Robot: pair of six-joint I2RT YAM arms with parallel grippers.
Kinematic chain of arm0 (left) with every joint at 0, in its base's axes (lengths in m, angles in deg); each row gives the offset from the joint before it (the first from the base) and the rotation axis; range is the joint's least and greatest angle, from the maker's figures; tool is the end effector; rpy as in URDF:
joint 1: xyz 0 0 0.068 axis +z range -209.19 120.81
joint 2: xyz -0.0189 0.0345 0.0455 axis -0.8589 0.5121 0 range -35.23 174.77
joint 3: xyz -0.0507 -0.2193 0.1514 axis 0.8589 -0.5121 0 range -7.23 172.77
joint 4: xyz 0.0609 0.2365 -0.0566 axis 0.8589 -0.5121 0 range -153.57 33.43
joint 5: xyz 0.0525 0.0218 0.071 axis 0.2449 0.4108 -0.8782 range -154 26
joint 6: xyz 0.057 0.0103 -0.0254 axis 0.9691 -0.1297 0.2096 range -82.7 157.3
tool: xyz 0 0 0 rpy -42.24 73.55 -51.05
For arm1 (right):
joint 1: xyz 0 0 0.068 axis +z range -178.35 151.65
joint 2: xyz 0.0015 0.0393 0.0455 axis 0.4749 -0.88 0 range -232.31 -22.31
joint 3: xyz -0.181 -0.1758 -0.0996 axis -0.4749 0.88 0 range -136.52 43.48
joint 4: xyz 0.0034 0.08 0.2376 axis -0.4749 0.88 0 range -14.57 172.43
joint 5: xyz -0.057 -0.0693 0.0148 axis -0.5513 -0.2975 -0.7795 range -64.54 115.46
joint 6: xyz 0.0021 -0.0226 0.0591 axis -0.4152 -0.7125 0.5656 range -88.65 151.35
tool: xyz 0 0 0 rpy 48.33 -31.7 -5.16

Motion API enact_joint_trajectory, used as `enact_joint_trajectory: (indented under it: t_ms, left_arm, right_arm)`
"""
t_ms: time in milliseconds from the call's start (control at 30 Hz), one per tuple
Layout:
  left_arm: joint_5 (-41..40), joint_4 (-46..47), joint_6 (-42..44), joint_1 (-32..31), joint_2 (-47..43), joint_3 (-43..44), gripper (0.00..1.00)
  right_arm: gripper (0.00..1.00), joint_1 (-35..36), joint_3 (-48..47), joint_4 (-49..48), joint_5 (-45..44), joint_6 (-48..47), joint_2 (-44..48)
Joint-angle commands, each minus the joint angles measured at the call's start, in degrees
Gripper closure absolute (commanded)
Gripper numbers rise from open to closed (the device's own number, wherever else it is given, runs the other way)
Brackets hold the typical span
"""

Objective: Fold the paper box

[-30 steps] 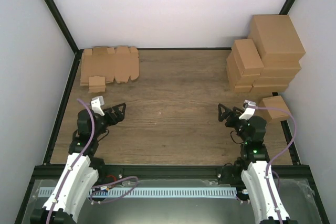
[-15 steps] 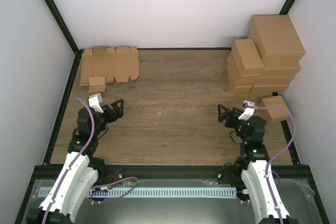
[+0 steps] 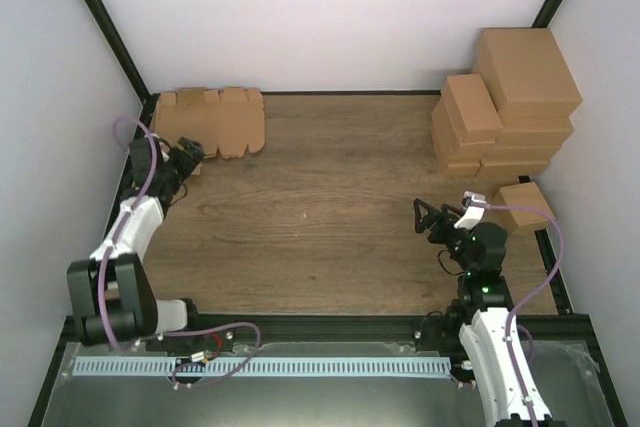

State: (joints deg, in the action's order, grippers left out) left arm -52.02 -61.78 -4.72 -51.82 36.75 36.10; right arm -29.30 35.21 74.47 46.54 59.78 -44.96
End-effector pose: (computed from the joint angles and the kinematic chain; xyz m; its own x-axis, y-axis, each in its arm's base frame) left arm 0.2725 0.0251 0.2361 -0.4408 -0.7174 -0.5395 -0.3362 0.6892 -0.6418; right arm 0.1353 0.0153 0.1870 -0.3635 0.4502 -0.8156 -0.1836 0.8237 0.5364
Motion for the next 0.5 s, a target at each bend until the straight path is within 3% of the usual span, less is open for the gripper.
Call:
enact_joint_trajectory:
  t_ms: [0, 200, 467]
  left_arm:
    - [2.1, 0.4, -1.9, 5.1, 8.1, 6.0, 0.01]
    - [6.1, 3.8, -2.7, 12.2, 17.9, 9.3, 0.07]
    - [12.4, 1.0, -2.5, 13.8, 31.3, 20.8, 0.20]
  right_arm:
    - [0.00, 0.0, 0.4, -0.8, 0.8, 0.8, 1.4]
    - [0.00, 0.0, 0.5, -1.3, 1.3, 0.8, 1.1]
    - [0.00, 0.0, 0.6, -2.5, 2.2, 0.7, -0.3]
